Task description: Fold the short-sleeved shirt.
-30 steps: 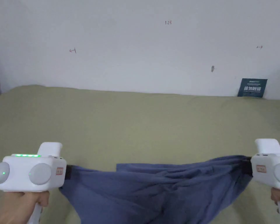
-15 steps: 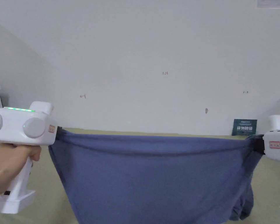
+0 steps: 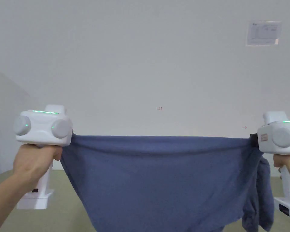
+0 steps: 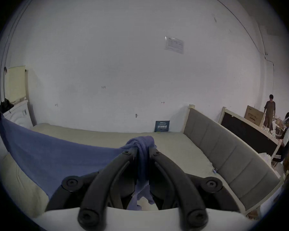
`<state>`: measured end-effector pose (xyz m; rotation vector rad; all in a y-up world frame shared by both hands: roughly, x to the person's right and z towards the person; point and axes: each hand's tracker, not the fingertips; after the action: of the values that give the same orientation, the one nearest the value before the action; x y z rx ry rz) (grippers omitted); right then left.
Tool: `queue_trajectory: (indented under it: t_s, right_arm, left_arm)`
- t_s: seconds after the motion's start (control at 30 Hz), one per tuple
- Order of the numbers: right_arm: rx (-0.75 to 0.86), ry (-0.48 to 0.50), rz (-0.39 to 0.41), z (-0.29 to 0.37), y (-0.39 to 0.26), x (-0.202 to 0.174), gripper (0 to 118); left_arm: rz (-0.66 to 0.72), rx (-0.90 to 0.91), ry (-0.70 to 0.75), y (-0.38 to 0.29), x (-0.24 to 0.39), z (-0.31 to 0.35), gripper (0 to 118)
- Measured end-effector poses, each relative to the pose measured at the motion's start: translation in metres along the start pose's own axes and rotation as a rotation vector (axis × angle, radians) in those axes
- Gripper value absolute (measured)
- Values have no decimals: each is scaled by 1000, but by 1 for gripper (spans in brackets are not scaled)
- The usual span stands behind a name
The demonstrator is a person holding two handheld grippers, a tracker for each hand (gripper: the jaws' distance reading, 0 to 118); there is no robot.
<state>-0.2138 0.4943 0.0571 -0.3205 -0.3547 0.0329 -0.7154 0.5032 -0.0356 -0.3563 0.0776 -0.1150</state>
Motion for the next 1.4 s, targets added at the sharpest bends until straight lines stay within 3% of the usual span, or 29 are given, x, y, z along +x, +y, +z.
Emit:
queue_trajectory:
  t_s: [0.3,0.57,0.8,1.13,1.4]
  right_arm:
    - [-72,-27,12,-103,-41,-12,14]
    - [-184,-1,37,-134,-145,-26,14]
    - [-265,25,-6,-88,-233,-13,14]
    - [-352,92,50,40,-316,8,14]
    - [-439,122,26,113,-380,26,14]
  left_arm:
    - [29,-41,-15,-28,24,-88,4]
    - [-55,-143,-21,-128,29,-126,4]
    - [-145,-232,-73,-221,18,-91,4]
    - [-65,-366,-166,-310,-24,21,4]
    - [-30,-461,-205,-375,-57,84,4]
